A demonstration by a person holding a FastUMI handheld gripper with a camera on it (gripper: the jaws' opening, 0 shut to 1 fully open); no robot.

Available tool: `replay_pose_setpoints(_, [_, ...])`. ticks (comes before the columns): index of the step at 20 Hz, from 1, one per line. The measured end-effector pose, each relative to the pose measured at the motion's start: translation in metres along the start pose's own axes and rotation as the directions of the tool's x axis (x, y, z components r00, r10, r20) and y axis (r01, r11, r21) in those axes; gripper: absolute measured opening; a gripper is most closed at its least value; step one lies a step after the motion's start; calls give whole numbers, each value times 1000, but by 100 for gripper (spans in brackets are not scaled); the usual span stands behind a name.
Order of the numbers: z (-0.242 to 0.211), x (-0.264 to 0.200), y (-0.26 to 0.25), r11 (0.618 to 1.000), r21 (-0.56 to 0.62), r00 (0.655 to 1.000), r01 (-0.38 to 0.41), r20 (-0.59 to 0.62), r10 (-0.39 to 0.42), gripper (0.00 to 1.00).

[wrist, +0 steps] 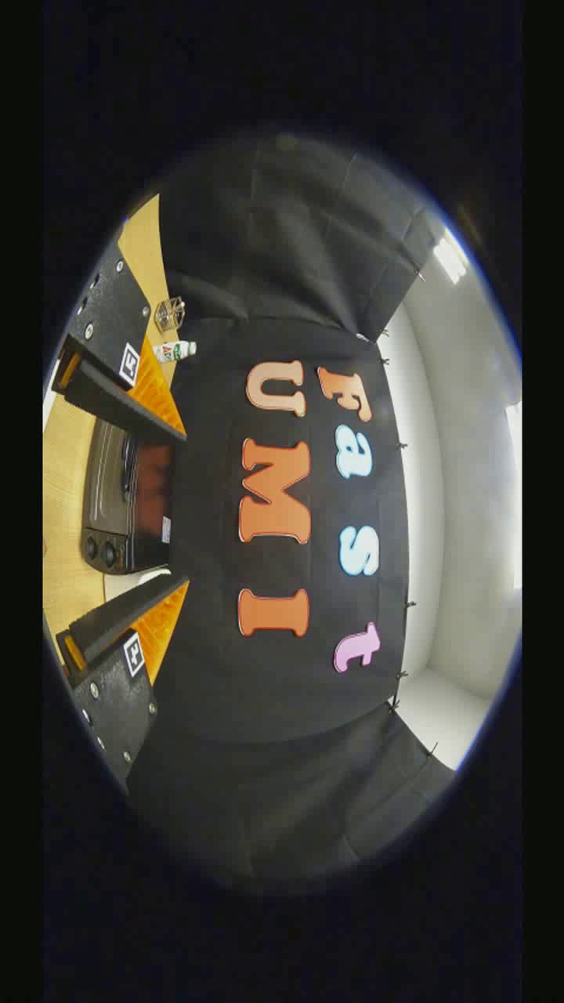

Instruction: Open the toaster oven, put the food inside, and close the toaster oven door.

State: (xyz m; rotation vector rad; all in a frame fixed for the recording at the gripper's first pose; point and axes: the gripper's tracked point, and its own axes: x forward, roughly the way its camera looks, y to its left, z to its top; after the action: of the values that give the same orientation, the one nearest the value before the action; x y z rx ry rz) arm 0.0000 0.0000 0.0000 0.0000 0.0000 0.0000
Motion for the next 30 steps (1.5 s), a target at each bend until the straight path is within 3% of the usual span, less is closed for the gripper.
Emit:
replay_pose_setpoints(20, [-15,5,3,1000,8,999,-16,-44,16,98])
replay_pose_setpoints(30, [-30,19,-11,999,20,997,28,-69,-26,98])
